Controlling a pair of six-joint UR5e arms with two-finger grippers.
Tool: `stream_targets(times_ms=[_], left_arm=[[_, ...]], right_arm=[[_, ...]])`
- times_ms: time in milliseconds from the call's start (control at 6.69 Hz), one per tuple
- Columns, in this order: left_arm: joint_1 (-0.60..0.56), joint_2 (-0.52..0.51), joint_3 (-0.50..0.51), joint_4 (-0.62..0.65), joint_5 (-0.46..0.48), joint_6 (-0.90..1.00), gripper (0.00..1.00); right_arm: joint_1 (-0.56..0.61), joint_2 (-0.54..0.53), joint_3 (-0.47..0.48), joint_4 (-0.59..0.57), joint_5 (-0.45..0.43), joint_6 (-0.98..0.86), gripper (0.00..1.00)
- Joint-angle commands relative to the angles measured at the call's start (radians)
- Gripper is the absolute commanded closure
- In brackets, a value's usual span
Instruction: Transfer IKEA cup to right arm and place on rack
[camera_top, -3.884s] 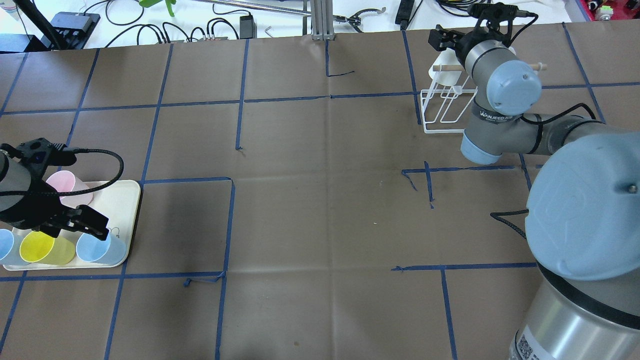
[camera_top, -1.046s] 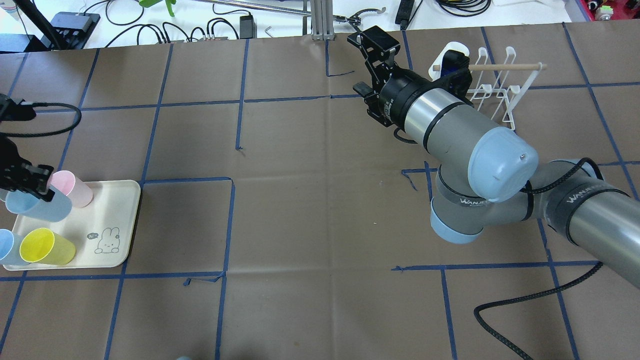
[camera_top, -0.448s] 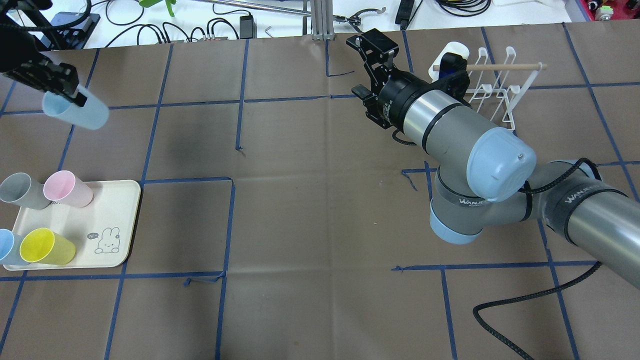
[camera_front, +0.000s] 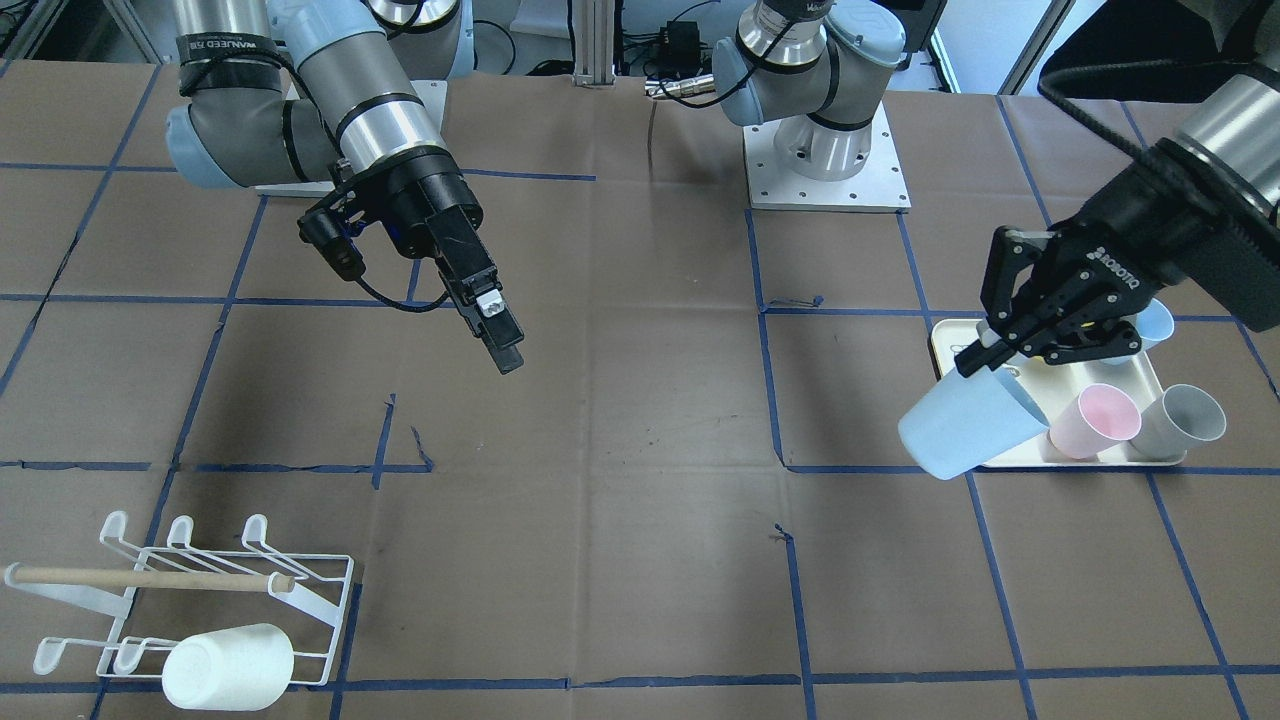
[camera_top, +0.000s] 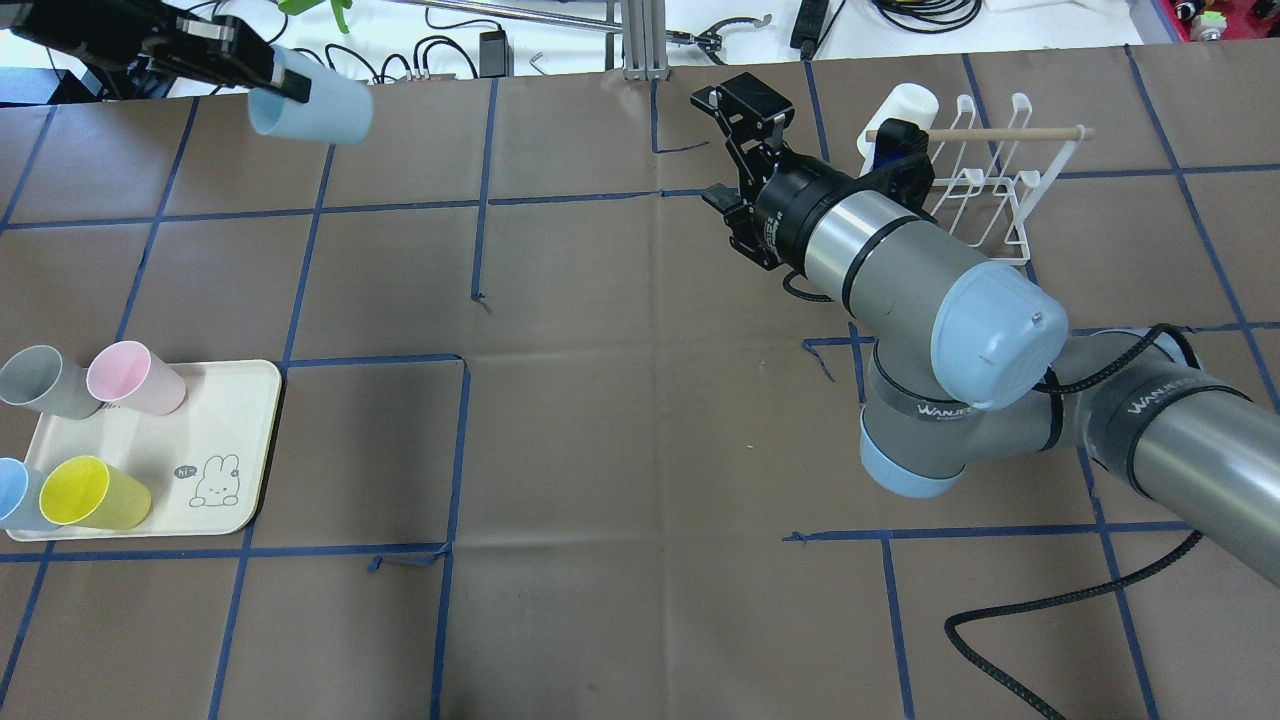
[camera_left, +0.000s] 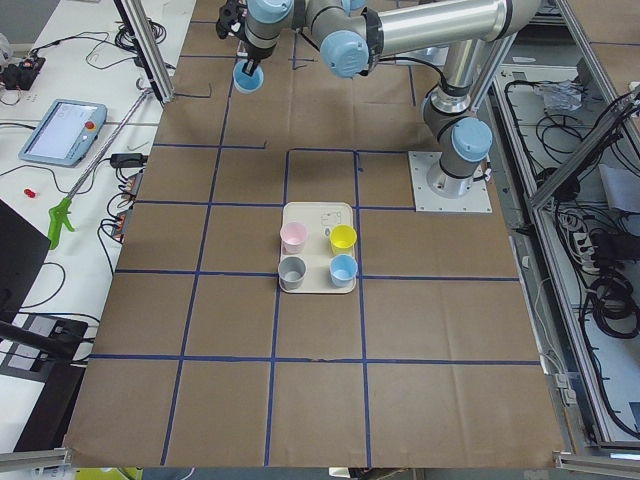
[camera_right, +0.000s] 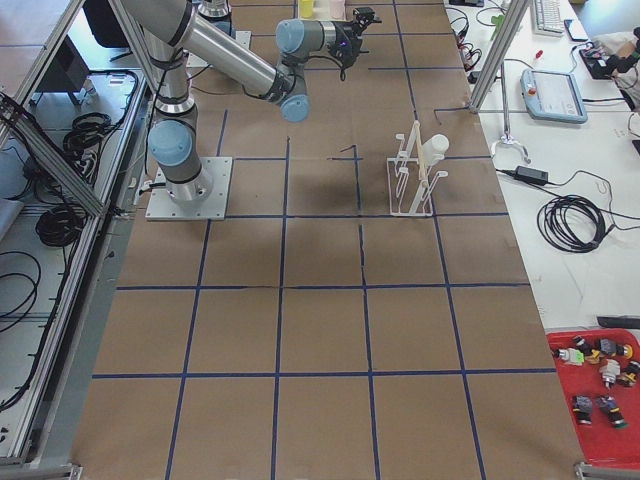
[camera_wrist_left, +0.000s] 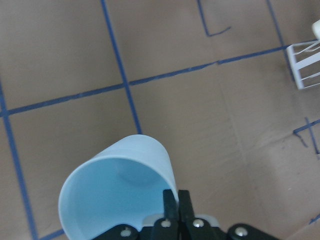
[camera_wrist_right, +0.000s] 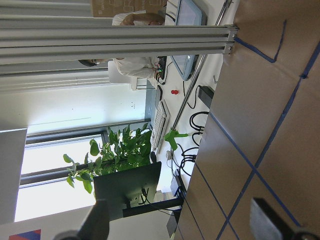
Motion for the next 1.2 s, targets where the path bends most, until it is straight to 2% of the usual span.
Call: stream_targets(times_ms=[0, 149, 299, 448, 747, 896, 1046], left_arm=[[-0.069, 0.042, -0.07, 0.117, -0.178, 0.006, 1.0], [-0.088, 0.051, -0.146, 0.257, -0.247, 0.006, 1.0], [-0.099, 0.042, -0.234, 0.435, -0.307, 0.003, 1.0], [-0.103, 0.051, -0.326, 0.573, -0.344, 0.007, 1.0], [-0.11, 0.051, -0.559, 0.942, -0.376, -0.019, 0.98], [-0.125, 0.057, -0.616, 1.045, -0.376, -0.037, 0.98], [-0.152, 0.076, -0.653, 1.068, -0.376, -0.03, 0.98]], right_arm=[[0.012, -0.013, 0.039, -0.001, 0.004, 0.03, 0.0], [0.012, -0.025, 0.056, 0.001, 0.004, 0.094, 0.0], [0.012, -0.025, 0.056, 0.002, -0.007, 0.084, 0.0], [0.012, -0.025, 0.051, 0.006, -0.005, 0.084, 0.0], [0.013, -0.025, 0.042, 0.004, 0.002, 0.098, 0.0], [0.025, -0.024, 0.019, 0.006, 0.001, 0.119, 0.0], [0.035, -0.019, 0.008, 0.006, -0.004, 0.133, 0.0]])
